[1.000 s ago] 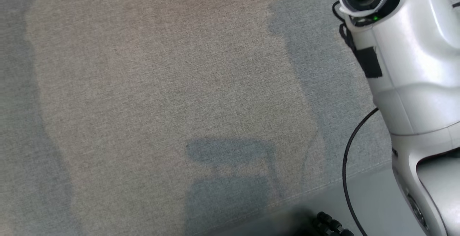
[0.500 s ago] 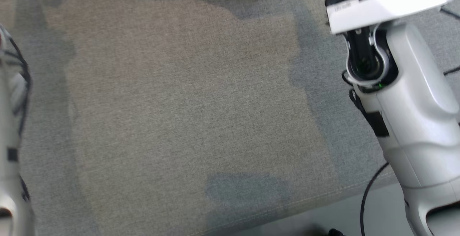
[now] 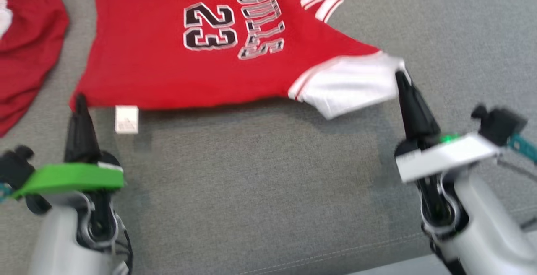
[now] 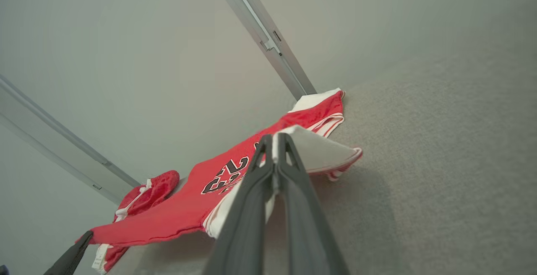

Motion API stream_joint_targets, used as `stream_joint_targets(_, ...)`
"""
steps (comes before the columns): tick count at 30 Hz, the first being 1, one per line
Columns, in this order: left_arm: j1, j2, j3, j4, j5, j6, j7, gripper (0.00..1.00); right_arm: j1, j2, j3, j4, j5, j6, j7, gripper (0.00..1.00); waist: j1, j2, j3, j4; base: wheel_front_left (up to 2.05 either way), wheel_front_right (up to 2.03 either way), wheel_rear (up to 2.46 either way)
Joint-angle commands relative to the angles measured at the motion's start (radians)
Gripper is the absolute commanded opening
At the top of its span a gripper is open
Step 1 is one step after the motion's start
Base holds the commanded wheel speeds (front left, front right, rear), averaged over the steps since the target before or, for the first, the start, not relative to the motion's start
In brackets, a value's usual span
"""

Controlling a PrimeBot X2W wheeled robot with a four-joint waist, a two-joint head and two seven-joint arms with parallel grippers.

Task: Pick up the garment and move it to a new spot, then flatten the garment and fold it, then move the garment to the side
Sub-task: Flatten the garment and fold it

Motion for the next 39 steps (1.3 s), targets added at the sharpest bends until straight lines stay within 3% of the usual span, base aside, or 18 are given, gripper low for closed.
stream_joint_targets(1, 0.045, -0.008, -0.002, -0.007, -0.012, -0.003, 0.001, 0.00, 0.067, -0.005, -0.009, -0.011, 0.010, 0.000, -0.003, 0.00, 0.0001, 0.0116, -0.071, 0.046, 0.00, 0.00, 0.00)
stream_joint_targets(9, 0.244, -0.052, 0.022, -0.019, -0.036, 0.015, -0.006, 0.00, 0.371, -0.008, -0.049, -0.056, -0.017, 0.000, 0.015, 0.00, 0.0001, 0.0116, -0.135, 0.044, 0.00, 0.00, 0.00)
stream_joint_targets(15, 0.346, -0.075, 0.027, -0.001, -0.028, 0.012, -0.009, 0.00, 0.478, 0.019, -0.098, -0.051, -0.048, 0.000, 0.046, 0.00, 0.0001, 0.0116, -0.170, 0.038, 0.00, 0.00, 0.00)
stream_joint_targets(23, 0.447, -0.103, 0.055, 0.012, -0.026, 0.009, -0.010, 0.00, 0.595, 0.054, -0.086, -0.080, -0.060, 0.000, 0.115, 0.00, 0.0001, 0.0116, -0.206, 0.041, 0.00, 0.00, 0.00)
stream_joint_targets(39, 0.447, -0.126, 0.071, 0.013, -0.026, 0.004, -0.010, 0.00, 0.605, 0.089, -0.113, -0.088, -0.082, 0.000, 0.149, 0.00, 0.0001, 0.0116, -0.256, 0.032, 0.00, 0.00, 0.00)
